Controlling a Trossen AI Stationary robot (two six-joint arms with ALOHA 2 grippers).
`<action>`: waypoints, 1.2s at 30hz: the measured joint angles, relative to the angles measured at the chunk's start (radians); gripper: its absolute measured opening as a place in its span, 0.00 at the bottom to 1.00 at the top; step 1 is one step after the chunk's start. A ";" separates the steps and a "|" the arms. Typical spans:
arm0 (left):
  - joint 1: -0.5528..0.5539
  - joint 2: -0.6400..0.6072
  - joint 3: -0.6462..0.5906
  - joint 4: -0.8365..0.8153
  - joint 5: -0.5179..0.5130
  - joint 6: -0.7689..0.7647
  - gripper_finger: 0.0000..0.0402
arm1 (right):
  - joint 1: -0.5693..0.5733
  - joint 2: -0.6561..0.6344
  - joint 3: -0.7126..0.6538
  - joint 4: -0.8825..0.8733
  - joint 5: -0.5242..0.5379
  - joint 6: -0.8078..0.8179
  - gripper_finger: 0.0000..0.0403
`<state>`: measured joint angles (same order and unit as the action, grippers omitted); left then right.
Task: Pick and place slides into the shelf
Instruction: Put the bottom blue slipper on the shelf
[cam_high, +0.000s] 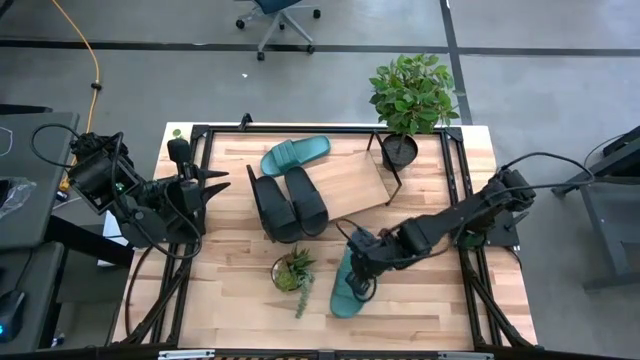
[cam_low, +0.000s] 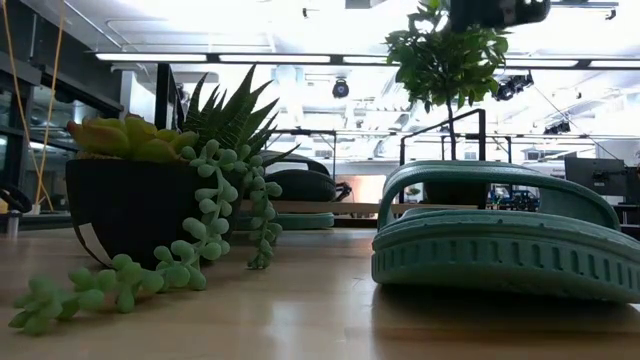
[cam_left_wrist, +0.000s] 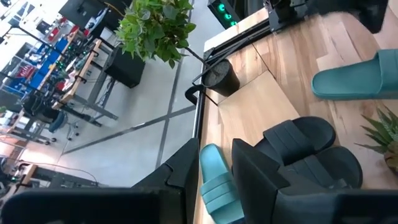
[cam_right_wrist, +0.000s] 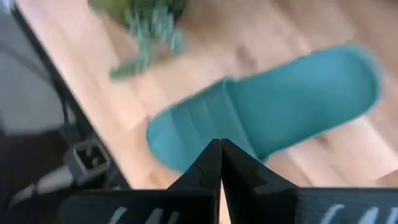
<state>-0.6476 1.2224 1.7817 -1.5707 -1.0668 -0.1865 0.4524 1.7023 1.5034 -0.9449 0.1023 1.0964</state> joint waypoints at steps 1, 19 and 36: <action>0.000 0.000 0.000 0.000 0.000 0.003 0.21 | 0.013 -0.001 0.014 -0.014 0.040 0.018 0.00; 0.000 0.000 0.000 0.000 0.065 0.006 0.21 | -0.197 0.000 -0.153 0.208 -0.402 -0.212 0.41; 0.000 0.000 0.000 0.000 0.133 -0.002 0.21 | -0.230 0.000 -0.397 0.481 -0.475 -0.259 0.44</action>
<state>-0.6477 1.2224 1.7817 -1.5710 -0.9338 -0.1883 0.2226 1.7027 1.1066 -0.4643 -0.3724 0.8375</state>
